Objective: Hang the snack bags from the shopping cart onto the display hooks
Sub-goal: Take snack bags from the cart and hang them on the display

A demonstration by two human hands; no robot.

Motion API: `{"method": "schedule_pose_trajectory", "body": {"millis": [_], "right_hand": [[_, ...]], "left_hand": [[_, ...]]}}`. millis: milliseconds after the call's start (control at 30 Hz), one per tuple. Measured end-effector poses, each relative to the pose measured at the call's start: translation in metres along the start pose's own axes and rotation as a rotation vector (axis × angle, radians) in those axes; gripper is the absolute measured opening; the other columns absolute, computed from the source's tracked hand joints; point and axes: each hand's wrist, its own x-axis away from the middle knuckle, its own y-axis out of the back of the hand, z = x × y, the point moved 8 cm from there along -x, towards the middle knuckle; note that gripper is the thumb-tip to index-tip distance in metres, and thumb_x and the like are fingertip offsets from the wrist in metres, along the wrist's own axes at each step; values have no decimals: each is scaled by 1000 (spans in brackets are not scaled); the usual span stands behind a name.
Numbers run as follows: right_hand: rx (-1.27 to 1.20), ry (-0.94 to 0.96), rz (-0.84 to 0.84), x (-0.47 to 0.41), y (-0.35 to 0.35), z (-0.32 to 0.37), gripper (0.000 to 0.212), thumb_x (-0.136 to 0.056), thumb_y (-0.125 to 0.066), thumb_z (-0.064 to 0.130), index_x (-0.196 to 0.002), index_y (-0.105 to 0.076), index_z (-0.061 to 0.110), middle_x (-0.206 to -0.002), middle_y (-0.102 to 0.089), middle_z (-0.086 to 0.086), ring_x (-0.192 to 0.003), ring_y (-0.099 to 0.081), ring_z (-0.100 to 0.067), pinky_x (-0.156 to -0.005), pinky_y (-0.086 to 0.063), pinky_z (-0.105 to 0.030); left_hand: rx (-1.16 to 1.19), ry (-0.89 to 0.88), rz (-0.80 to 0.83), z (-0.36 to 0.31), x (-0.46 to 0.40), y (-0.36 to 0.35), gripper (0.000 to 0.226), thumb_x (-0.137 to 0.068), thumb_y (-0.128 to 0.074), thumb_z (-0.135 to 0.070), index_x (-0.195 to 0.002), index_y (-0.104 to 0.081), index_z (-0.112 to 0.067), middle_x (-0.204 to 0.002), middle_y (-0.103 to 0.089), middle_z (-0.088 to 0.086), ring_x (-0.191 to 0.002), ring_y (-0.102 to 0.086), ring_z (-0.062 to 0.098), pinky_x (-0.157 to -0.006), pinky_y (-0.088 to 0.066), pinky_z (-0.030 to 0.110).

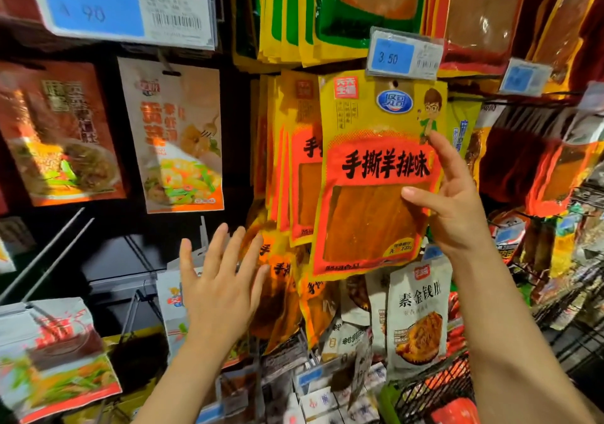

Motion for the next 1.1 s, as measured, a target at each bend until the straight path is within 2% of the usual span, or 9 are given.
{"method": "schedule_pose_trajectory", "body": {"millis": [100, 233, 367, 533, 667, 800, 933, 1000, 1100], "right_hand": [[12, -7, 24, -1, -1, -2, 78, -63, -66, -7, -132, -48, 25, -126, -62, 12, -119, -58, -13, -90, -52, -29], [2, -51, 0, -8, -6, -6, 78, -64, -66, -8, -133, -47, 21, -121, -64, 11, -112, -62, -10, -86, -53, -27], [-3, -99, -35, -12, -8, -4, 81, -62, -67, -6, -136, -47, 21, -119, -64, 3, -106, -64, -11, -80, -55, -26], [-8, -128, -79, -10, -5, 5, 83, -61, -64, -7, -138, -46, 16, -102, -72, 8, -94, -69, -8, -71, -56, -23], [6, -161, -81, -8, -2, 8, 79, -63, -63, -7, -135, -46, 19, -103, -73, 9, -98, -68, -9, -75, -57, -25], [47, -247, -102, -15, -6, -8, 81, -64, -68, -11, -136, -50, 20, -107, -70, 2, -93, -69, -11, -72, -57, -26], [147, -333, -150, -41, -18, -31, 86, -63, -78, -8, -139, -48, 19, -118, -66, -5, -102, -66, -21, -85, -57, -41], [217, -332, -171, -54, -30, -39, 88, -59, -81, -3, -137, -48, 18, -121, -65, -8, -106, -65, -25, -89, -55, -47], [402, -262, -223, -67, -40, -49, 76, -67, -79, 1, -134, -48, 21, -119, -62, -5, -108, -61, -24, -92, -53, -43]], "left_hand": [[-13, -6, -39, -2, 1, -1, 36, -97, -50, -40, -123, -65, -21, -130, -62, 9, -127, -52, 31, -112, -17, 60], [-16, -5, -71, -1, 3, -1, 38, -96, -52, -40, -127, -62, -21, -135, -58, 9, -131, -46, 28, -110, -20, 60], [-23, -16, -83, -1, 5, -3, 39, -96, -52, -40, -128, -62, -21, -137, -56, 9, -130, -47, 28, -110, -21, 60], [-29, -30, -115, 0, 7, -4, 41, -95, -53, -41, -129, -61, -20, -139, -53, 9, -132, -43, 27, -112, -20, 56], [-23, -53, -111, -3, 7, -4, 41, -95, -52, -40, -129, -61, -19, -138, -55, 10, -131, -45, 28, -111, -22, 55], [-17, -62, -99, -3, 5, -4, 37, -97, -51, -39, -125, -64, -19, -133, -60, 10, -126, -53, 29, -111, -23, 52], [15, -86, -93, -4, 4, -2, 36, -98, -48, -39, -122, -65, -18, -130, -61, 11, -124, -55, 29, -110, -24, 50], [28, -117, -83, -5, 6, -2, 37, -98, -48, -39, -123, -65, -18, -131, -61, 11, -125, -54, 29, -110, -26, 50], [25, -135, -40, -6, 19, -6, 42, -98, -46, -39, -133, -58, -19, -137, -55, 11, -133, -42, 27, -113, -18, 54]]}}
